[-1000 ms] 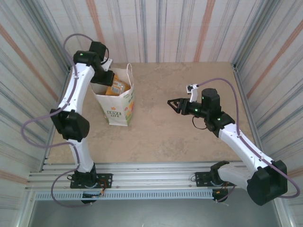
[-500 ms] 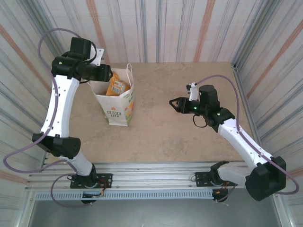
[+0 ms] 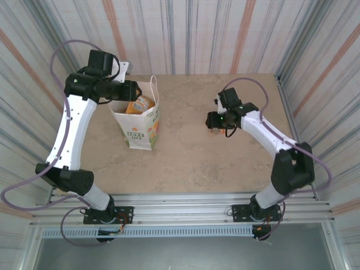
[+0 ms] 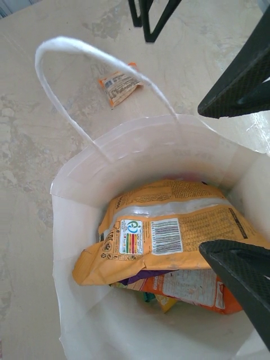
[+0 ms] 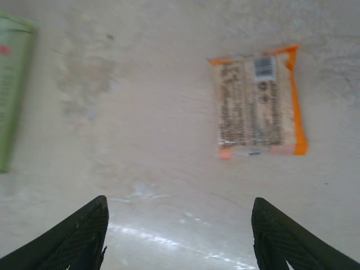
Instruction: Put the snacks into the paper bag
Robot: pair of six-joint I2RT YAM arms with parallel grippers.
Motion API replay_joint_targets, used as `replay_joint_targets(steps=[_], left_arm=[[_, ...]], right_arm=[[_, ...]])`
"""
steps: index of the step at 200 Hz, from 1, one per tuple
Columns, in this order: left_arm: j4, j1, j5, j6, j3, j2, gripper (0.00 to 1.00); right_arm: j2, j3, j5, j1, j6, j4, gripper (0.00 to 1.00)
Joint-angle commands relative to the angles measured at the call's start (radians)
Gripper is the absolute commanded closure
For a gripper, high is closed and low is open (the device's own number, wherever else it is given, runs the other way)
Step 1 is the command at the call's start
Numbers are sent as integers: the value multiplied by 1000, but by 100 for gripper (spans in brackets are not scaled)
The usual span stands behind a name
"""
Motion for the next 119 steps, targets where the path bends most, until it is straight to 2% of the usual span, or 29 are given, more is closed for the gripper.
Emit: replay_joint_targets(steps=[1,49,119], left_arm=[[8,-1,6,-15,-14,-37,39],[5,0,-3,-21,-24,-46,39],[6,5,2,-16,-25,-25,39]], right_arm=[[120,92,83,-10,-87,-148,28],[313,219,117,-38,-155,-171,17],[486,311,46,-67,-208,-171,18]])
